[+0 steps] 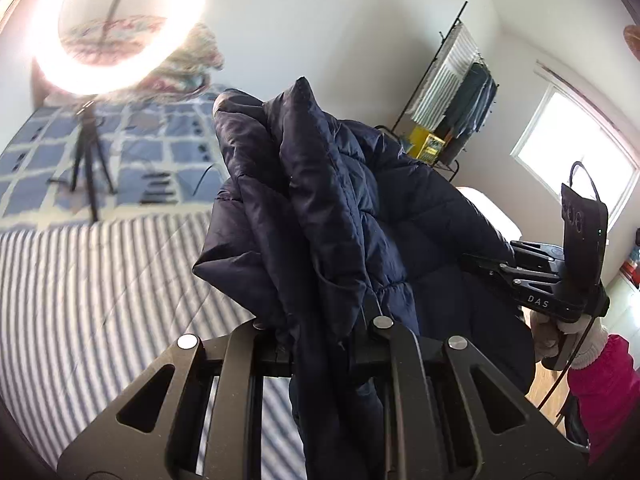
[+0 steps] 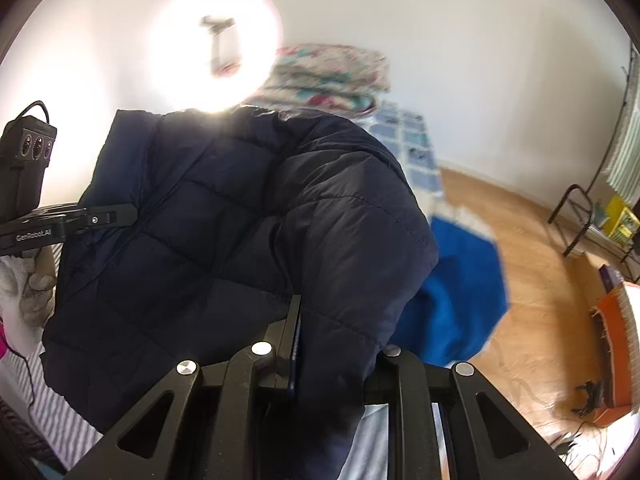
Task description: Fold large clothes
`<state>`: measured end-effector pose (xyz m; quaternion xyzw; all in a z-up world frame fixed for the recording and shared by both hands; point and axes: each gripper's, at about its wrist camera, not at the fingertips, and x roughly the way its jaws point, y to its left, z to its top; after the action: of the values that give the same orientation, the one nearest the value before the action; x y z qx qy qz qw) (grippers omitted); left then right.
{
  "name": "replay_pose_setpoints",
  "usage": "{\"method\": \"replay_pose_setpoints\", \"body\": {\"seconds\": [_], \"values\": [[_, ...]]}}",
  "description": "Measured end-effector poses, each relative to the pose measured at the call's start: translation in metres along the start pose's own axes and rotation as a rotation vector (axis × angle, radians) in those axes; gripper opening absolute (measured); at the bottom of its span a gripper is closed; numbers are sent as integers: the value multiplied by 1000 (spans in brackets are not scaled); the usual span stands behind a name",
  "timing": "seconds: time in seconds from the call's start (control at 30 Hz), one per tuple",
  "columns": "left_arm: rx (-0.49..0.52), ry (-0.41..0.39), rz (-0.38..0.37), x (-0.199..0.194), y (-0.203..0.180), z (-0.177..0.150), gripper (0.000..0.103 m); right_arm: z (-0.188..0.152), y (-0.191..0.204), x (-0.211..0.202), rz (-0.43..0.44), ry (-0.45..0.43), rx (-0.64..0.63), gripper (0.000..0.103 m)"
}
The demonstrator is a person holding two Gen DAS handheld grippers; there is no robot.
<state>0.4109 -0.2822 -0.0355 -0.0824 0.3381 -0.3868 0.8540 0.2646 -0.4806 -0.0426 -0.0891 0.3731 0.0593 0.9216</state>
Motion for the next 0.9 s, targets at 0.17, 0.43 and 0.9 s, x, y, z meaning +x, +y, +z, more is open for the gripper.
{"method": "replay_pose_setpoints", "body": {"seconds": [0.17, 0.43, 0.9], "values": [[29, -23, -35, 64, -15, 45, 14, 30, -62, 21, -84, -42, 17, 18], [7, -17, -30, 157, -18, 80, 14, 51, -123, 75, -148, -26, 29, 18], [-95, 50, 164, 201, 30, 55, 64, 55, -164, 172, -364, 43, 36, 66]]}}
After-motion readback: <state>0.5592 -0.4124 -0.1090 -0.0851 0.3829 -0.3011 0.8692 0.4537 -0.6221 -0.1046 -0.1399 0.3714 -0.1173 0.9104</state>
